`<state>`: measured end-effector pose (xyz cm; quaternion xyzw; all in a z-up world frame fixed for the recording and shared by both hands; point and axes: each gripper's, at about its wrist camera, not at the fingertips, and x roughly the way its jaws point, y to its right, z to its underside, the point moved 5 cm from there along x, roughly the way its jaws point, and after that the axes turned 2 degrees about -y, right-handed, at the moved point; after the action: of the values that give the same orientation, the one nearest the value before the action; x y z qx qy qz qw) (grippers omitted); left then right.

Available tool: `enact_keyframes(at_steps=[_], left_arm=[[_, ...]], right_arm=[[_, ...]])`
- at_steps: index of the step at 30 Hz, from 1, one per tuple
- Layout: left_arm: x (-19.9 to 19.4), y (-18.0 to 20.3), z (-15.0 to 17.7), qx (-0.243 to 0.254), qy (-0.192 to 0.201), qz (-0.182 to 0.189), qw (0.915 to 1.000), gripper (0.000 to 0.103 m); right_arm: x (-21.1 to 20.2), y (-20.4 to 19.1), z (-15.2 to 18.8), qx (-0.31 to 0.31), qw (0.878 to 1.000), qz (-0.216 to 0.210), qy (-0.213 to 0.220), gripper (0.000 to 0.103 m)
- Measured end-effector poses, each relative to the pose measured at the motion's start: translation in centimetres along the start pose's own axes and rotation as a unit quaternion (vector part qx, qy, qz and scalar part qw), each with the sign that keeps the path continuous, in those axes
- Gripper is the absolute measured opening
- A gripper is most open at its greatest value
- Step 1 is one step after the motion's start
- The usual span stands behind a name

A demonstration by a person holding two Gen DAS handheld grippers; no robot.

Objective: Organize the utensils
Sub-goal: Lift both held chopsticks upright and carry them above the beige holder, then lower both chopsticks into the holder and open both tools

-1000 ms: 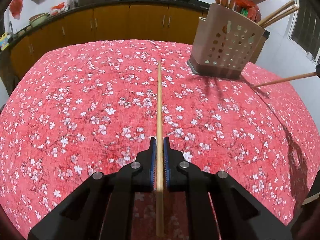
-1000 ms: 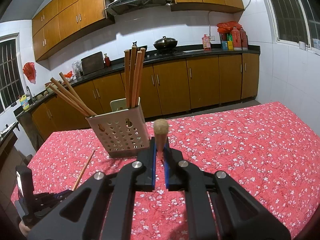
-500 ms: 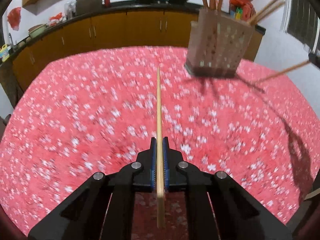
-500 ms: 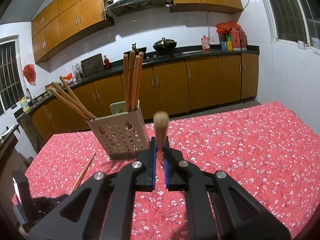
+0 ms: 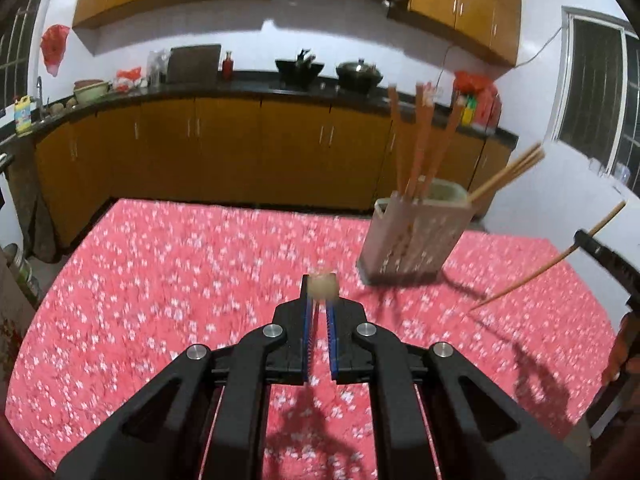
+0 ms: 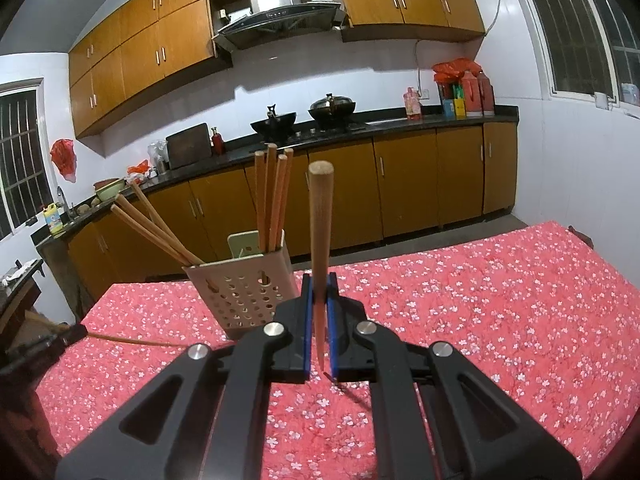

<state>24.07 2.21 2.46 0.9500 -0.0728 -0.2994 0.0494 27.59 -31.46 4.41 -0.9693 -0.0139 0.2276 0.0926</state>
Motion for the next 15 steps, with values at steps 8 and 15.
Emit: enact_keyframes(at_steps=[8, 15], left_arm=[[-0.8, 0.8, -1.4, 0.006, 0.016, 0.007, 0.9998, 0.007], [-3.7, 3.2, -5.2, 0.021, 0.059, 0.050, 0.9968, 0.007]], right_arm=[[-0.8, -0.3, -1.0, 0.001, 1.000, -0.018, 0.004, 0.008], [-4.5, -1.5, -5.9, 0.007, 0.995, -0.077, 0.060, 0.008]])
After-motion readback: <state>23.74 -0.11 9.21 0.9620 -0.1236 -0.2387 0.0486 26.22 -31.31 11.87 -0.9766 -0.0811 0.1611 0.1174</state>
